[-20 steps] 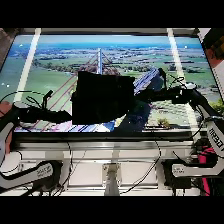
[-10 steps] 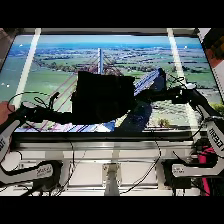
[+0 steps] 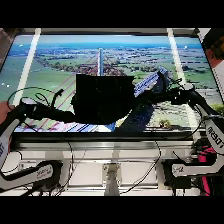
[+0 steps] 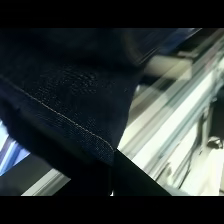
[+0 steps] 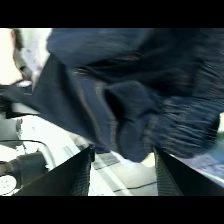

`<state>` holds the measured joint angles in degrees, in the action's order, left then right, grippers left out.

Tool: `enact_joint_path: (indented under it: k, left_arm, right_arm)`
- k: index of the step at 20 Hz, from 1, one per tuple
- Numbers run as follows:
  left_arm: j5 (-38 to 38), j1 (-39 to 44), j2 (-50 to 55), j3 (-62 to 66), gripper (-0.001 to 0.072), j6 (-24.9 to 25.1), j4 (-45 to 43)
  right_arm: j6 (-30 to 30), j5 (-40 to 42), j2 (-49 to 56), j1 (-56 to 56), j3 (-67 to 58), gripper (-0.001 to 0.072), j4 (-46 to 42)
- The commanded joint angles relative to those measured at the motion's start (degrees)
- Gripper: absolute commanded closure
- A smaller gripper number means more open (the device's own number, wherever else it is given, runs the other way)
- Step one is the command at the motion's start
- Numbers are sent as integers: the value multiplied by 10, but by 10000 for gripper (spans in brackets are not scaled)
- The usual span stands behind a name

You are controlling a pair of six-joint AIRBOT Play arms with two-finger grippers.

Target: Fold the clothes and pants, and hang the long-sleeved shirts on hangers.

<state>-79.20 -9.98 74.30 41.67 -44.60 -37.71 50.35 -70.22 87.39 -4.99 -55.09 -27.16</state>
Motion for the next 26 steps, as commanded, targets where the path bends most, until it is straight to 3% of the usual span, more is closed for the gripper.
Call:
enact_joint_path:
  k: [1,8,15,16,19,20,26]
  left_arm:
    - [-7,1,-44,18,697,-1,52]
    - [7,2,-50,18,697,-2,57]
    - [72,2,-50,18,697,-2,57]
    - [93,2,-50,18,697,-4,61]
    - [150,2,-50,18,697,-4,116]
    - [171,2,-50,19,697,-3,148]
    - [218,0,-50,151,698,50,329]
  right_arm:
    - [15,17,21,0,0,265,-45]
    - [15,22,58,0,-31,265,-60]
    - [11,-67,73,25,-46,268,-15]
    - [11,-72,73,36,-46,288,-20]
    - [11,-81,73,67,-46,617,-23]
    - [17,-91,73,71,-46,684,-20]
    - [35,-110,7,-9,-47,688,195]
